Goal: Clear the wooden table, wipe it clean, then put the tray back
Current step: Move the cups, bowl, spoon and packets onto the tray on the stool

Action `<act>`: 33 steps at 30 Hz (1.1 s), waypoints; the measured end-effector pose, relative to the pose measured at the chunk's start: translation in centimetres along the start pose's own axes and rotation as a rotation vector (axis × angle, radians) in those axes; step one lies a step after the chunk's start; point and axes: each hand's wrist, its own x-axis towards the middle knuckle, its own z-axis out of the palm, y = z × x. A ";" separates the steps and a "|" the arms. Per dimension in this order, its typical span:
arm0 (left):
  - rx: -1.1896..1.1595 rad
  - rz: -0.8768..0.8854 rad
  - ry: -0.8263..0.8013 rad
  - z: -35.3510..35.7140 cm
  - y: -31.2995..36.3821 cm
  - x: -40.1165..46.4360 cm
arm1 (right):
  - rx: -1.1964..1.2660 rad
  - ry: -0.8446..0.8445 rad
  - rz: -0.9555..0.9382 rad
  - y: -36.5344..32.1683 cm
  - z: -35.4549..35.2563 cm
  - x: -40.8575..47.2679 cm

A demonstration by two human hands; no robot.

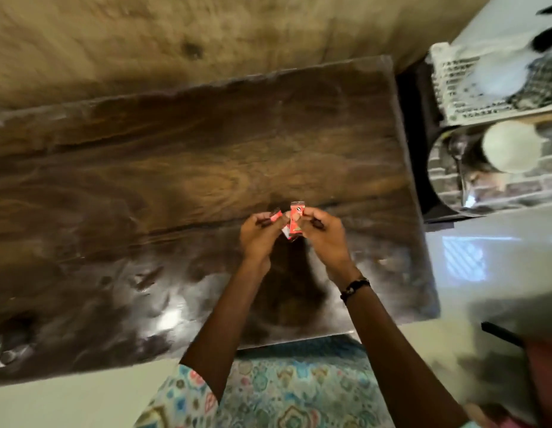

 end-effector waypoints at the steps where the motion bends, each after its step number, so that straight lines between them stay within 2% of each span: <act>1: -0.082 -0.034 0.001 2.7 -0.5 -1.0 | 0.015 0.028 0.017 -0.1 -2.4 0.0; 3: -0.189 -0.070 0.014 7.8 -1.6 -2.8 | 0.079 0.081 0.054 -0.1 -7.1 0.1; 6: -0.160 -0.033 -0.043 15.1 -3.1 -5.1 | 0.155 0.161 0.082 -0.4 -14.0 0.5; 11: 0.117 0.023 -0.253 26.0 -4.3 -9.1 | 0.146 0.338 0.067 -0.7 -25.1 2.0; 16: 0.341 0.181 -0.220 33.2 -4.7 -10.9 | 0.057 0.509 0.089 -0.1 -31.9 3.8; 20: 0.437 0.221 -0.189 36.5 -5.4 -11.1 | 0.047 0.642 0.117 0.6 -35.3 5.2; 24: 0.542 0.247 -0.198 38.0 -5.6 -10.6 | -0.051 0.671 0.104 1.1 -37.2 6.7; 28: 0.607 0.296 -0.215 38.0 -5.4 -10.9 | -0.217 0.661 0.076 0.2 -37.4 7.3; 30: 0.617 0.331 -0.214 37.5 -5.6 -11.2 | -0.356 0.705 0.066 0.1 -37.0 7.1; 33: 0.570 0.333 -0.208 36.2 -5.6 -11.5 | -0.399 0.789 0.025 0.2 -35.9 6.2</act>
